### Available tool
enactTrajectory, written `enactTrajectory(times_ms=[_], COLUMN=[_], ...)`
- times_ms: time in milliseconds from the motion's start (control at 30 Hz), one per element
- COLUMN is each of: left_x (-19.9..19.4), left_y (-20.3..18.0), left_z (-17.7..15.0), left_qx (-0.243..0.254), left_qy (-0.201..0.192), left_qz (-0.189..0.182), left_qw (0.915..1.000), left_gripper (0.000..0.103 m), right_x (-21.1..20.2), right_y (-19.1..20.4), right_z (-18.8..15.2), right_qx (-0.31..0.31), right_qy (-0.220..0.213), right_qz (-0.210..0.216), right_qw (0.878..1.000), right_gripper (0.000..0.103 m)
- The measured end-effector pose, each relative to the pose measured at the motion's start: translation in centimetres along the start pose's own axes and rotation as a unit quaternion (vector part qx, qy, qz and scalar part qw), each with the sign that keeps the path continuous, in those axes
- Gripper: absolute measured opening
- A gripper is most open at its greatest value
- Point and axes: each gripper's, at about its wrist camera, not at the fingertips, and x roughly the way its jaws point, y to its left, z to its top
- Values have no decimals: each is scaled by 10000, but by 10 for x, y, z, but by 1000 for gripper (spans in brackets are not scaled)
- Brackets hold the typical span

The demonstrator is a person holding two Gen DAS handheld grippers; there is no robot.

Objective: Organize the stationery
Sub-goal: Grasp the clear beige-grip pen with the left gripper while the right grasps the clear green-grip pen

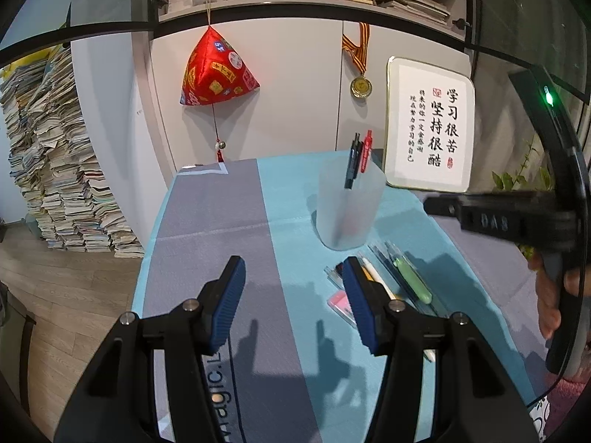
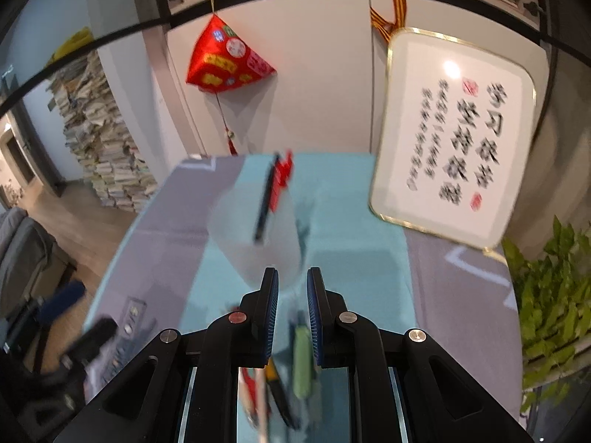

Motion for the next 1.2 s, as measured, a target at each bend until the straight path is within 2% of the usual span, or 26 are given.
enactTrajectory(times_ms=[233, 533, 1000, 1200], left_x=[14, 36, 63, 62], left_y=[-19, -55, -78, -73], left_z=[-21, -46, -53, -52], left_qx=[126, 435, 473, 443], left_qy=[426, 963, 1403, 1427], left_qz=[-170, -491, -538, -470], left_qw=[9989, 9932, 9875, 9877], left_gripper=[53, 53, 55, 55], right_x=[11, 13, 20, 22], right_y=[-15, -25, -19, -19], right_z=[-41, -72, -86, -88], right_qx=[-16, -45, -296, -344], right_qy=[486, 788, 1002, 1008], right_qz=[27, 158, 165, 137], right_qw=[9988, 9968, 9944, 9942], right_gripper=[15, 15, 16, 25])
